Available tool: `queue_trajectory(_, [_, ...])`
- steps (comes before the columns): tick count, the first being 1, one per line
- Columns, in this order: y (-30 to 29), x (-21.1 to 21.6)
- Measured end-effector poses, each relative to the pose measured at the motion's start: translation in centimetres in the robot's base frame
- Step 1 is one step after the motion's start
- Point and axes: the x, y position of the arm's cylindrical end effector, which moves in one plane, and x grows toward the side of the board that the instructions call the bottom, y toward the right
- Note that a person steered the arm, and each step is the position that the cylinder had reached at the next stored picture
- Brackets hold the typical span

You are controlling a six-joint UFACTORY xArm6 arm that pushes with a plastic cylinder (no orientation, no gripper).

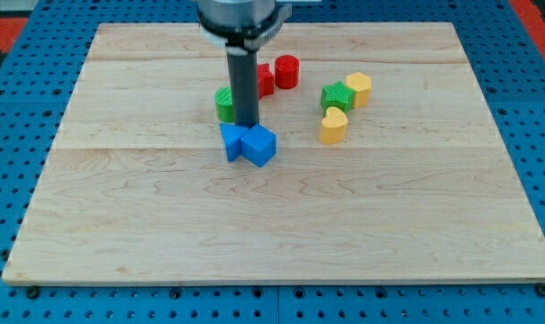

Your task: Slide the green star into the green circle

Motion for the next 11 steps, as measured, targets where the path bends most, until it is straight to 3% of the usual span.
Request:
queue_trajectory(1, [3.1, 1.8])
queue_trajectory(2, [5.2, 1.1])
queue_trajectory(3, [12.2, 3.5])
queue_trajectory(4, [18.3, 1.2])
queue_trajectory(5, [14.9, -4.8])
queue_trajectory(6, [7.9, -5.3])
queue_trajectory(7, [5.6, -4.1])
queue_trajectory(8, [8.8, -6.2])
queue_trajectory(11, [10.6, -14.2])
